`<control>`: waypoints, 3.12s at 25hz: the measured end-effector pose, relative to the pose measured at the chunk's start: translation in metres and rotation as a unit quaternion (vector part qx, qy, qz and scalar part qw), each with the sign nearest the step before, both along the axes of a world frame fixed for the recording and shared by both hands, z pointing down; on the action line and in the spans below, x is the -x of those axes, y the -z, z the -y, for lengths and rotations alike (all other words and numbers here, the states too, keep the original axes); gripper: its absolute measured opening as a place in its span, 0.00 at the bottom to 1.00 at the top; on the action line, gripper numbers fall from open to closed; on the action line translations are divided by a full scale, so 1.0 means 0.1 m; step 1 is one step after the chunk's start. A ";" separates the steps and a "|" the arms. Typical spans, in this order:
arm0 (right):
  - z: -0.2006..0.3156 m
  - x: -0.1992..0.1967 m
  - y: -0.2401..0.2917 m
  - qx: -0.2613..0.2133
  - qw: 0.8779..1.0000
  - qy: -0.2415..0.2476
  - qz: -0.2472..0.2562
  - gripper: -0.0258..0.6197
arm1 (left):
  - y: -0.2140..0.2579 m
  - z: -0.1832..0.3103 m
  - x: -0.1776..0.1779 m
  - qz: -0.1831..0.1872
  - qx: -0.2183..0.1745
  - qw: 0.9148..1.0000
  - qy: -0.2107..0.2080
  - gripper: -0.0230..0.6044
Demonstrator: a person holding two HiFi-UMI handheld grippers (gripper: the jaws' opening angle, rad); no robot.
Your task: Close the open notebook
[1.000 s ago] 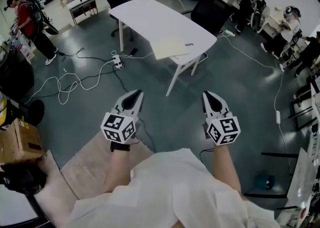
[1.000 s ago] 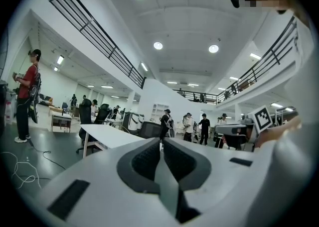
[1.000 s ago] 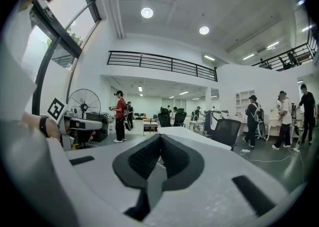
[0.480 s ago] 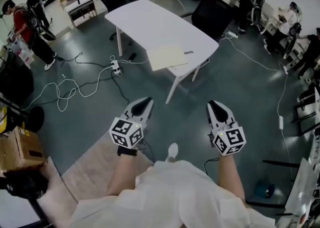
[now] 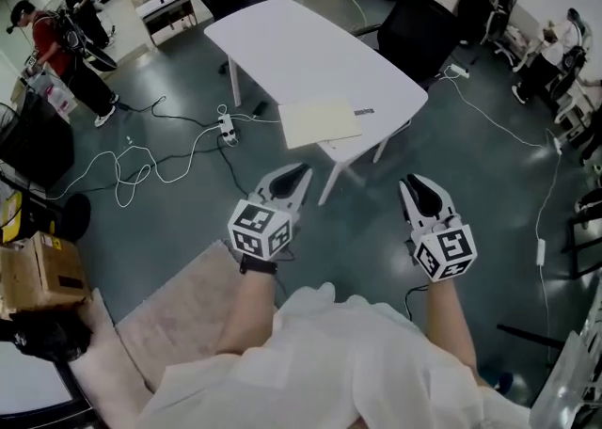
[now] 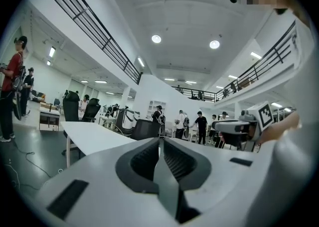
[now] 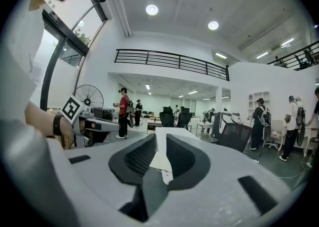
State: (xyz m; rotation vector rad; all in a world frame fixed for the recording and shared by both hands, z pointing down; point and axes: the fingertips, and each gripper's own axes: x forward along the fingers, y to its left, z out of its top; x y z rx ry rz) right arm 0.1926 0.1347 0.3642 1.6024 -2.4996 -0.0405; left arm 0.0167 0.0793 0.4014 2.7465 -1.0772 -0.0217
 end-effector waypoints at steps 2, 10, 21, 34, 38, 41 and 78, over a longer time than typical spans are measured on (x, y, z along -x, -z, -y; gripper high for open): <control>0.18 -0.08 -0.02 -0.002 1.000 0.004 0.001 0.16 | -0.01 0.16 -0.06 0.002 0.000 1.000 0.004 0.07; 0.70 -0.23 -0.13 0.005 1.000 0.018 0.009 0.18 | -0.13 0.57 -0.15 -0.005 0.024 1.000 0.018 0.07; 1.70 -0.22 -0.31 0.018 0.999 0.020 0.020 0.20 | -0.31 1.55 -0.13 0.011 0.029 0.999 0.023 0.07; 2.99 0.09 -0.36 0.014 1.000 0.018 0.021 0.23 | -0.54 2.78 0.23 0.033 0.044 0.998 0.010 0.07; 3.31 0.21 -0.39 0.010 1.000 0.013 0.022 0.23 | -0.64 3.06 0.32 0.037 0.047 0.998 -0.002 0.07; 3.49 0.28 -0.47 0.014 1.000 0.011 0.025 0.24 | -0.75 3.21 0.36 0.043 0.056 0.997 -0.014 0.07; 3.87 0.68 -1.01 0.059 0.996 0.061 -0.023 0.28 | -2.86 3.43 0.46 0.041 0.359 0.932 -0.024 0.30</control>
